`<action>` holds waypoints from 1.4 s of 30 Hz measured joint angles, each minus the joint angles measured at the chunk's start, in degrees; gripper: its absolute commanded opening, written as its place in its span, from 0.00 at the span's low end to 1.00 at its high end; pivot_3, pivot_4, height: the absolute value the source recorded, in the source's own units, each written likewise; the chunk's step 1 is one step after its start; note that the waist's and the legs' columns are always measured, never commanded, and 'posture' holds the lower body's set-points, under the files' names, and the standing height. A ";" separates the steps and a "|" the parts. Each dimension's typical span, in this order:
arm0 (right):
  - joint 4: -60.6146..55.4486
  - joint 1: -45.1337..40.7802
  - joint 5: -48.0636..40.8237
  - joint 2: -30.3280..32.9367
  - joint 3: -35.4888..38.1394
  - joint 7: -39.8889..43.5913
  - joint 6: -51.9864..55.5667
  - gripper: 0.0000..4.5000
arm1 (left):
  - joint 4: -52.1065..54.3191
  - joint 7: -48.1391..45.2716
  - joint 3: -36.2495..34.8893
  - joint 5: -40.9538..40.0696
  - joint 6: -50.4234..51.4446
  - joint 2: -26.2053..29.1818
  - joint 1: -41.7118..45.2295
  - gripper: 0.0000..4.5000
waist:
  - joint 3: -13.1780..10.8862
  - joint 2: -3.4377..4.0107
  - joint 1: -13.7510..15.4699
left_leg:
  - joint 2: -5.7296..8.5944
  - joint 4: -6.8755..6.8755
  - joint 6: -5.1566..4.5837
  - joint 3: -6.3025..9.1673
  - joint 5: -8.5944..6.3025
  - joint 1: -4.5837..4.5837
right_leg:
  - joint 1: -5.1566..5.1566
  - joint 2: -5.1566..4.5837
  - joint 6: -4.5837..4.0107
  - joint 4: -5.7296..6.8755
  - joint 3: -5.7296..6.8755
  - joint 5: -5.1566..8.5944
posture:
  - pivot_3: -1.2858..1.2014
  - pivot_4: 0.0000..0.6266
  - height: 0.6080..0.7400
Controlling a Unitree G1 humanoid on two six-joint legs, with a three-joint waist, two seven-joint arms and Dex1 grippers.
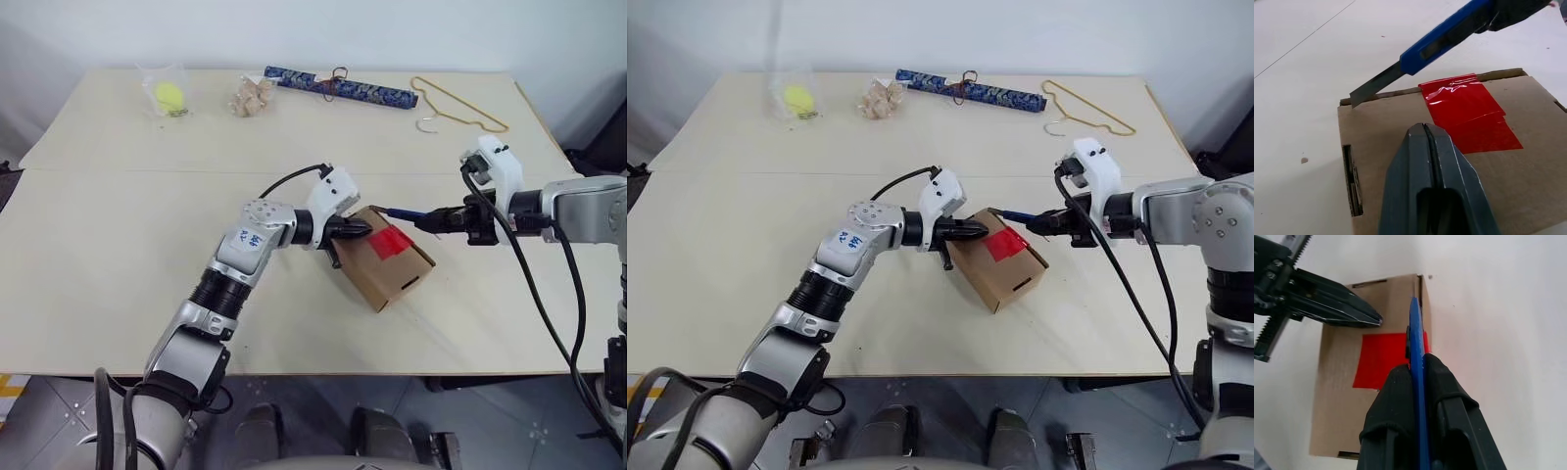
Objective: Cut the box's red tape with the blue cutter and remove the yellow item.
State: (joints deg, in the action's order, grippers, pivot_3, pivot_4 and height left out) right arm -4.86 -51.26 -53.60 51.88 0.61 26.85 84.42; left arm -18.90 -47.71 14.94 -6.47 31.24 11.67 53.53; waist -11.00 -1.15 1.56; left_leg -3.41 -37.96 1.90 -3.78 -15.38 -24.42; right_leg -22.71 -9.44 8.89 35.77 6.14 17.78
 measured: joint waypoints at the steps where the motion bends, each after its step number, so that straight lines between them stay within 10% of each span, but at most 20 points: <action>1: -0.37 0.45 0.55 0.00 0.00 0.14 -0.41 0.02 | 0.01 0.00 0.11 0.02 0.00 0.01 0.00 0.00 | 0.00 0.00 0.01 | 0.00 0.00 0.00 0.00 0.00 0.01 | 0.01 0.00 0.00 0.00 0.00 0.00 | 0.52 0.24 1.00; 42: -1.64 2.36 7.94 -3.14 3.15 5.98 0.11 0.02 | 0.17 -0.35 0.77 0.11 -0.03 0.17 0.01 0.00 | 0.01 0.01 -0.02 | 0.00 -0.04 0.00 0.00 0.00 0.06 | 0.05 0.00 0.00 0.06 -0.02 0.00 | 0.52 0.24 1.00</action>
State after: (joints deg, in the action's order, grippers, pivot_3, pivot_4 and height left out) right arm -6.50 -48.91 -45.66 48.74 3.76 32.84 84.53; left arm -18.73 -48.06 15.70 -6.36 31.21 11.85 53.54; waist -10.99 -1.14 1.54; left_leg -3.41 -38.00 1.90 -3.78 -15.38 -24.36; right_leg -22.65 -9.44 8.89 35.82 6.12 17.78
